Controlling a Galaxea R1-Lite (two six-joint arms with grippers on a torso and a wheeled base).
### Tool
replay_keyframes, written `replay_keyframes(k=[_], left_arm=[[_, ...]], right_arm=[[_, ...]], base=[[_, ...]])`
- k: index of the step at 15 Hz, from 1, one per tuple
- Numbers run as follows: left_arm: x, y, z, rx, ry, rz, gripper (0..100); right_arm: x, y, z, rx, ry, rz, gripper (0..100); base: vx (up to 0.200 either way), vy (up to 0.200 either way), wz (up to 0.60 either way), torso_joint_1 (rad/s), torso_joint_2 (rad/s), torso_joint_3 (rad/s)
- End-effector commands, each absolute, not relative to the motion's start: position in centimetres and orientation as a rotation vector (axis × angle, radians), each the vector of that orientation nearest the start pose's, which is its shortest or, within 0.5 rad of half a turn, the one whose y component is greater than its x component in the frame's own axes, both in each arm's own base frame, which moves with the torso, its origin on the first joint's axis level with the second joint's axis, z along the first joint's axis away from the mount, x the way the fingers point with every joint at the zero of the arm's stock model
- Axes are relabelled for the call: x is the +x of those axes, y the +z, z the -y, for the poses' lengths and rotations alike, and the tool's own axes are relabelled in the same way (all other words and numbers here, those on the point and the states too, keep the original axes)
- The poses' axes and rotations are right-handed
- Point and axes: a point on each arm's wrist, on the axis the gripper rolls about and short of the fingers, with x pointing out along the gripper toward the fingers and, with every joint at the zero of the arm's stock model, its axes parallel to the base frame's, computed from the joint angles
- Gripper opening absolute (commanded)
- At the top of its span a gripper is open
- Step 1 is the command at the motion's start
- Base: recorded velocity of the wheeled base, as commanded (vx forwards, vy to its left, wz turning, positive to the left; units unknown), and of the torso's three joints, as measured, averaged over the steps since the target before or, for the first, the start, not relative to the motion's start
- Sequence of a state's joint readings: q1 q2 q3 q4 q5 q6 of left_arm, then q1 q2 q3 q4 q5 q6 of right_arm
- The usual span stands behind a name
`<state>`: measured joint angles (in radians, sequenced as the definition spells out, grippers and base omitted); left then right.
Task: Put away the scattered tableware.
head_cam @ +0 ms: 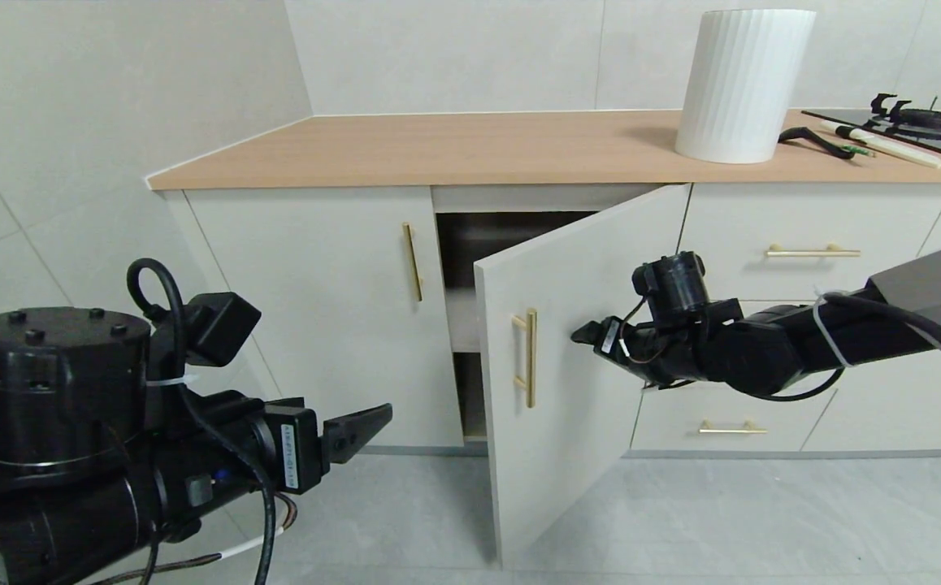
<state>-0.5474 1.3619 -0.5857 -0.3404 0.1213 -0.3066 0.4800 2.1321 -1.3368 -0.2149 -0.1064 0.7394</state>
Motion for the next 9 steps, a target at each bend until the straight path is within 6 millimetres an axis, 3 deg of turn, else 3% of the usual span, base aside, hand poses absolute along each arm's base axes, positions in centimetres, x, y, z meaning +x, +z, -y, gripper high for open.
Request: replay_keyframes(k=[1,3,9], left_arm=[[17.8,18.2,10.6,-0.154,-0.350,-0.474,100],[17.9,18.2,10.6,-0.154,-0.351,-0.474,100],[18.0,18.1,10.6,-0.155,-0.351,-0.476,100]], right_arm=[[38.2,11.7,-19.7,0.559,0.133,-0.658,100],[38.8,11.8,-20.0,0.614,0.130,-0.638,100],[40.6,12.5,-20.4,0.748,0.093,-0.584,100]], base=[[0.200,0.000,0.00,0.002,0.00,0.002],[0.200,0.000,0.00,-0.005,0.00,0.002],[0.000,0.000,0.00,0.000,0.00,0.000]])
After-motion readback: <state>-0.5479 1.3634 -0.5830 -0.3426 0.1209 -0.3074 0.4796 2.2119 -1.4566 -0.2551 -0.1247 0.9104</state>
